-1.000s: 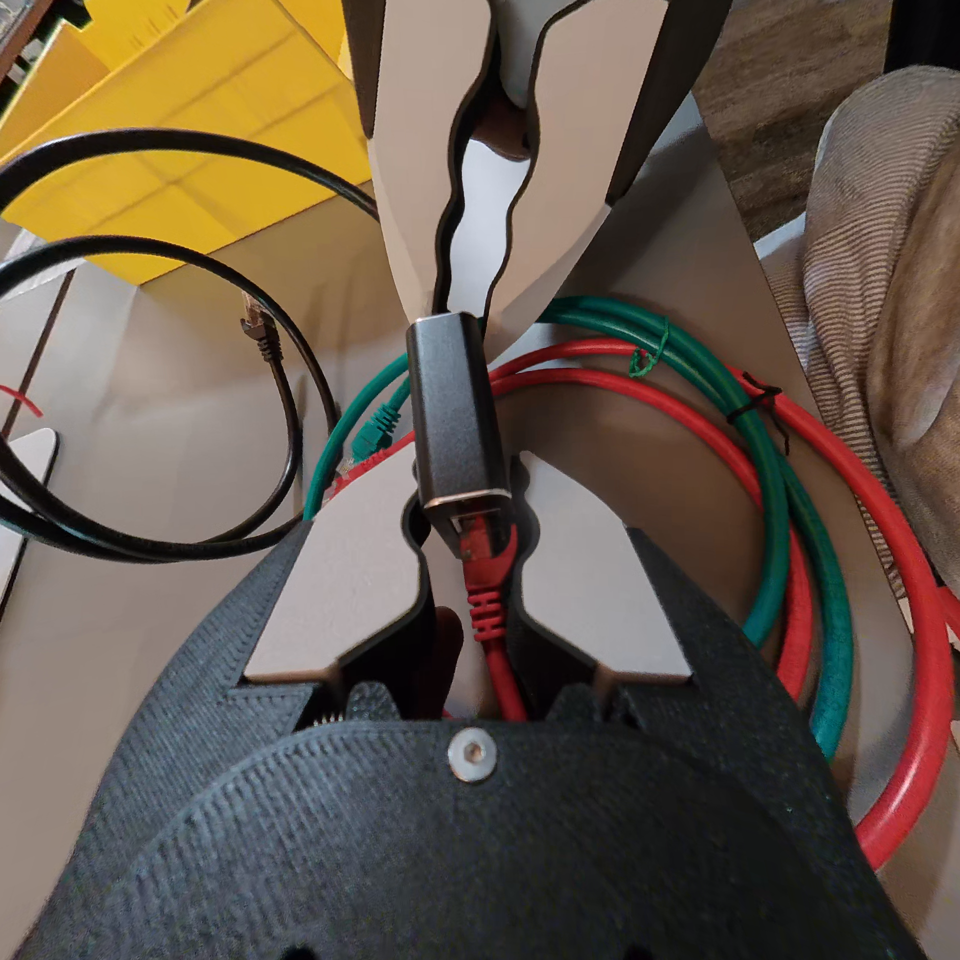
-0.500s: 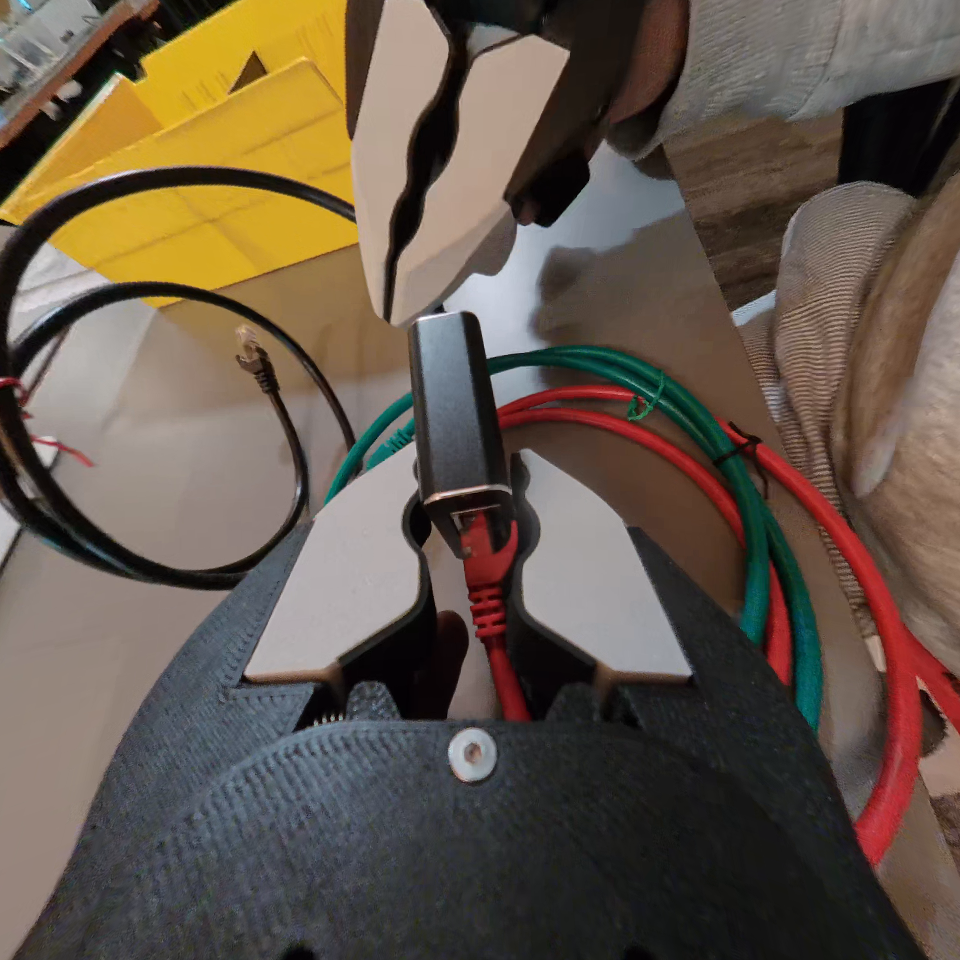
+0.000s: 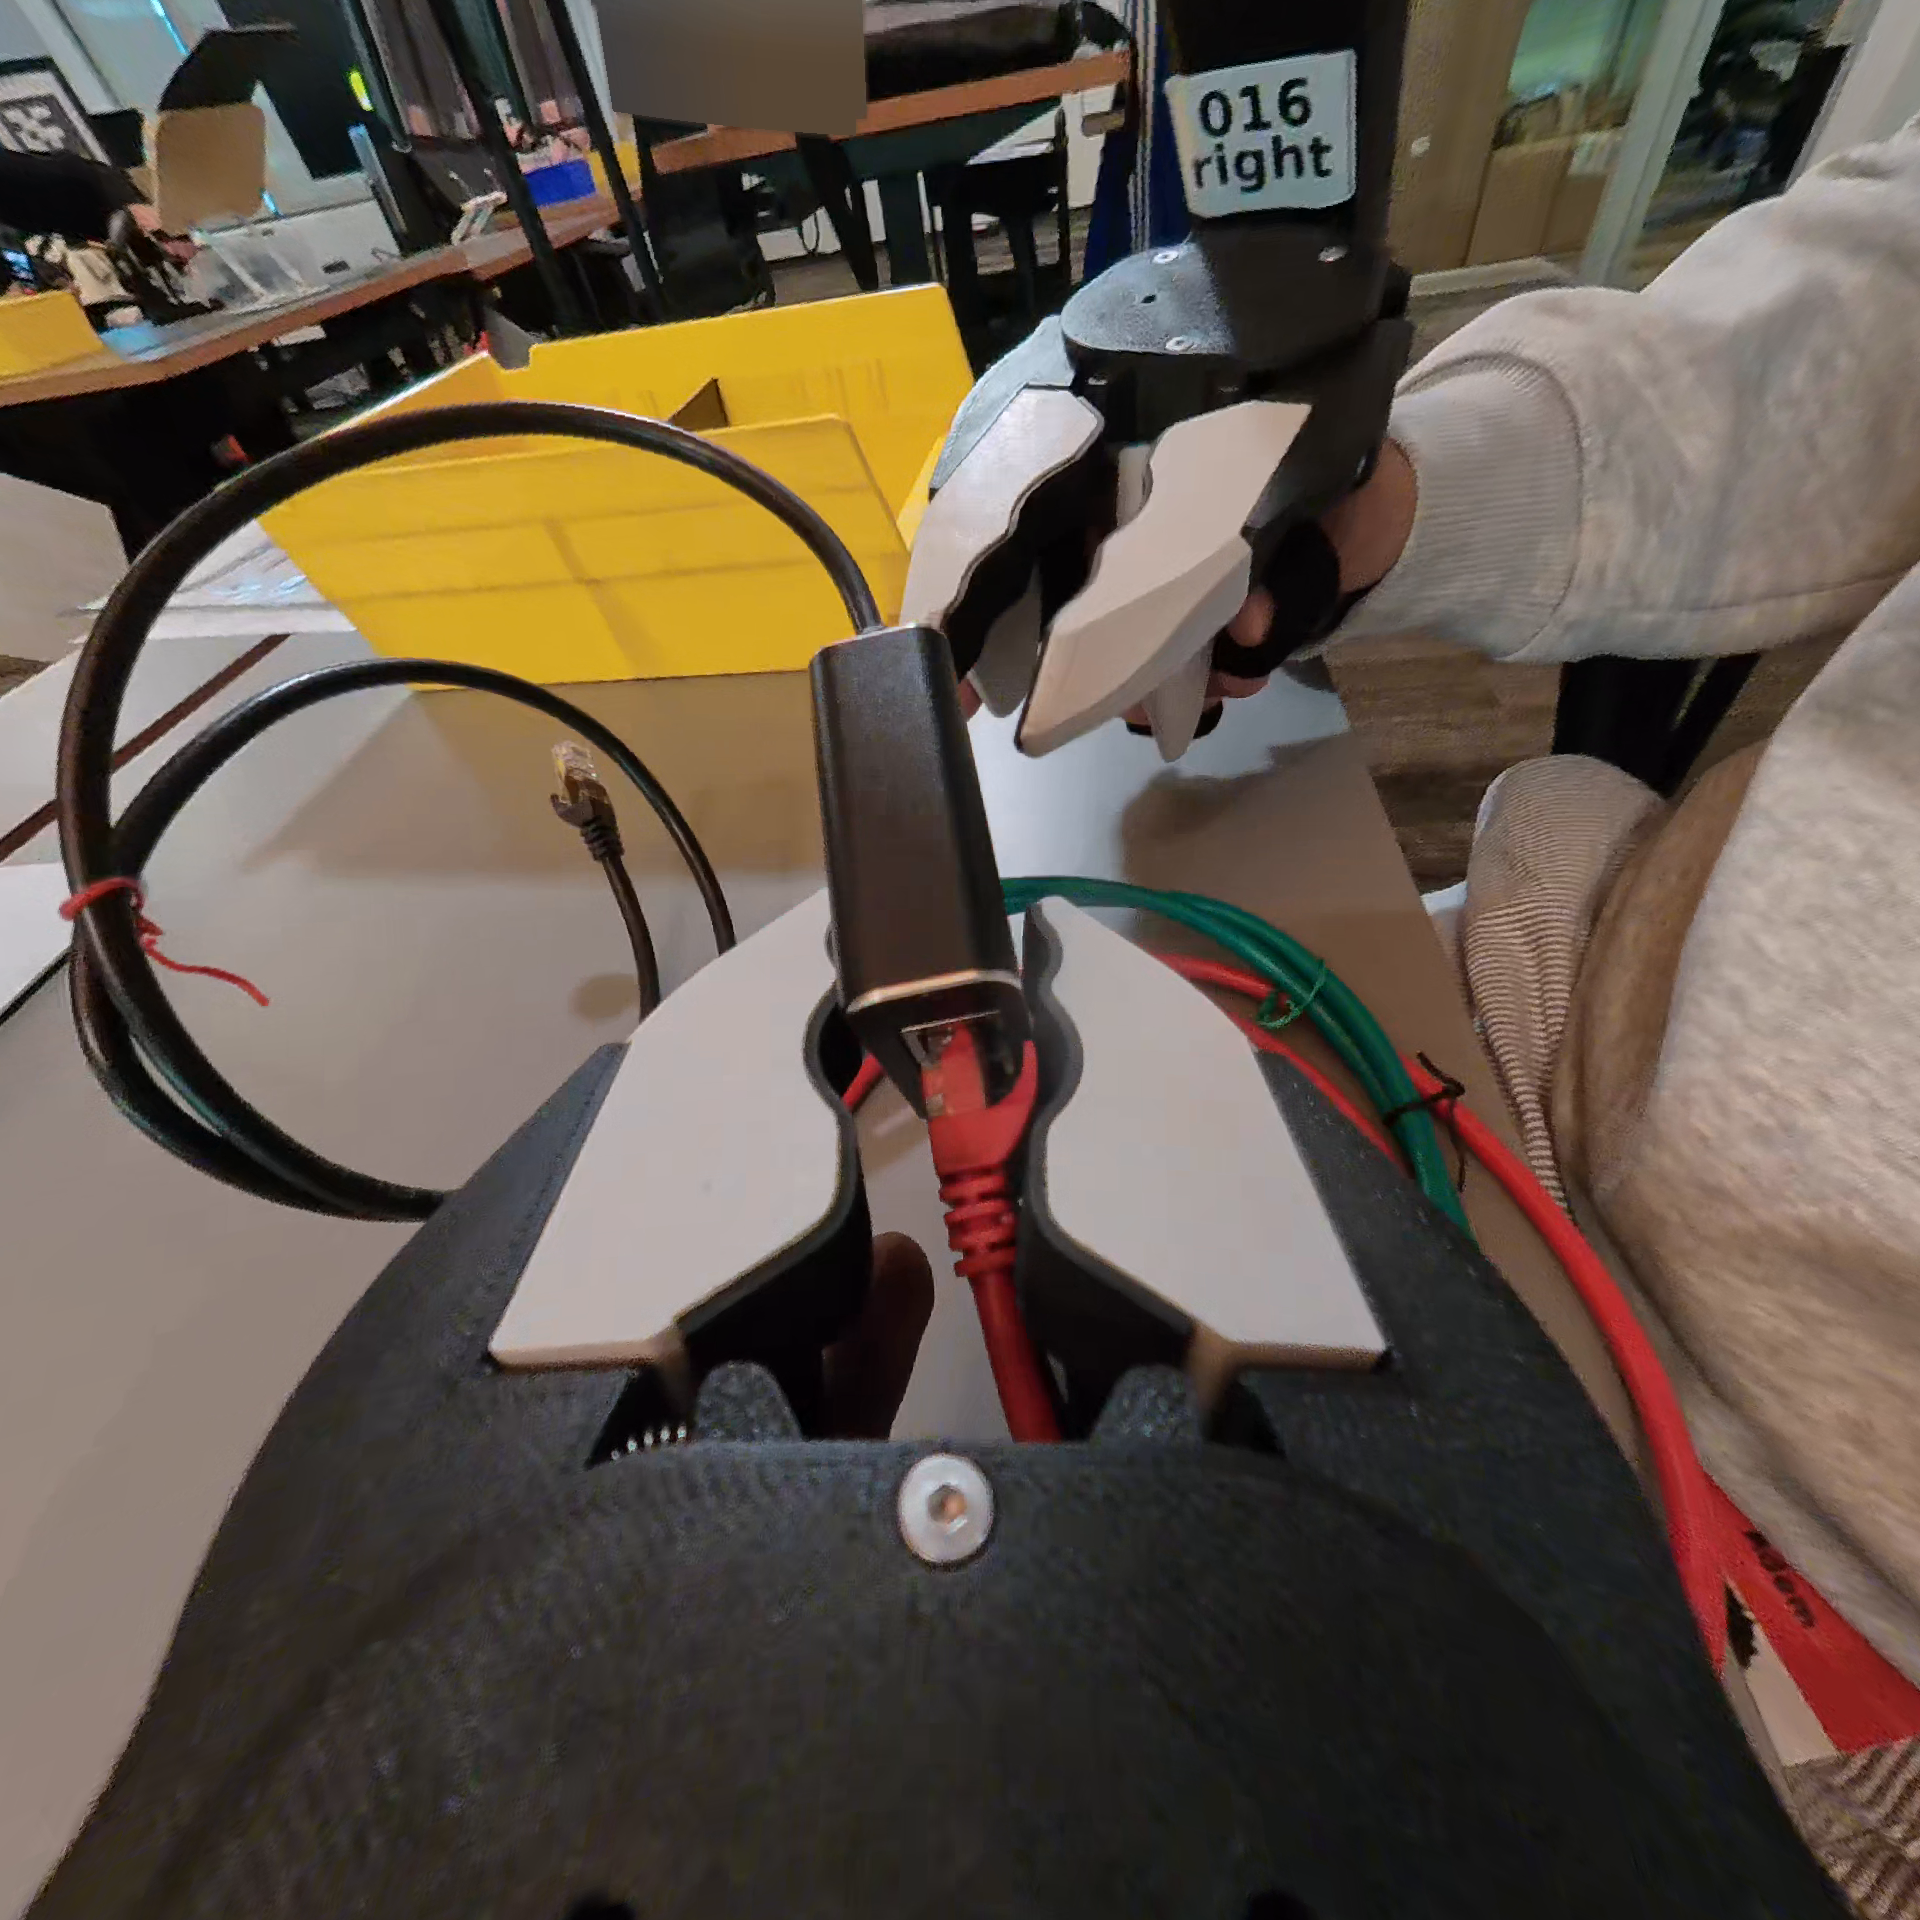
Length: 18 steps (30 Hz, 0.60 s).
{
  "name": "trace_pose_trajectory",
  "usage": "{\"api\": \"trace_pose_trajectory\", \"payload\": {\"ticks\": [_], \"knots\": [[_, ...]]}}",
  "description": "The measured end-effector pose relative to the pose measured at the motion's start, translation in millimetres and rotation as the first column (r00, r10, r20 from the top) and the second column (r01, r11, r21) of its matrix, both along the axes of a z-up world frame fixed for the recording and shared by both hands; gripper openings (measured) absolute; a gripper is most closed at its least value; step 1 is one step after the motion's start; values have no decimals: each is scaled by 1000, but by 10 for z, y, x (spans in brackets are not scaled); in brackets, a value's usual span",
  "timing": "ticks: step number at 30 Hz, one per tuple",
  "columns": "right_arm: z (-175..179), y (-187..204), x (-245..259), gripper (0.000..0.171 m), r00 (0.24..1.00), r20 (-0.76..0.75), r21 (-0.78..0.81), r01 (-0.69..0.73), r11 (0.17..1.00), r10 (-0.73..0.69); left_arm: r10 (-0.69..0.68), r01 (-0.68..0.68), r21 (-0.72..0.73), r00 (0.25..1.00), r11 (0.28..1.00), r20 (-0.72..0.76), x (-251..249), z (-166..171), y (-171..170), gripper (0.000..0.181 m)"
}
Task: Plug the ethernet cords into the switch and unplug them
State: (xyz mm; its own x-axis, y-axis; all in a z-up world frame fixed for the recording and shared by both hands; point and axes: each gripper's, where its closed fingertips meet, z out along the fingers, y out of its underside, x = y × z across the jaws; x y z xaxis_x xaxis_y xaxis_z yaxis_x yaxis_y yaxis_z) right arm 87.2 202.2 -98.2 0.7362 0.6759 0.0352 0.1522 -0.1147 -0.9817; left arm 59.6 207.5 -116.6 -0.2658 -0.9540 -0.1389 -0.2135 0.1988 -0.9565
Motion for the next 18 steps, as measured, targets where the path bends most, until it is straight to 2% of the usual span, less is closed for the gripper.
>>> {"api": "trace_pose_trajectory", "payload": {"ticks": [1,4,10,18], "knots": [[45,-12,-5,20,999,-33,6,-7,1000,7,-6,6,-6,1000,1000,4,2,12,-17,28],[93,-38,-15,17,994,-104,-12,-36,999,35,-23,24,-34,999,999,23,7,61,-62,28],[152,-45,-64,23,974,-215,-47,-76,996,64,-70,75,-99,996,992,51,11,116,-163,28],[225,-66,-64,19,954,-288,-43,-104,994,87,-88,101,-168,993,981,81,19,176,-218,28]]}}
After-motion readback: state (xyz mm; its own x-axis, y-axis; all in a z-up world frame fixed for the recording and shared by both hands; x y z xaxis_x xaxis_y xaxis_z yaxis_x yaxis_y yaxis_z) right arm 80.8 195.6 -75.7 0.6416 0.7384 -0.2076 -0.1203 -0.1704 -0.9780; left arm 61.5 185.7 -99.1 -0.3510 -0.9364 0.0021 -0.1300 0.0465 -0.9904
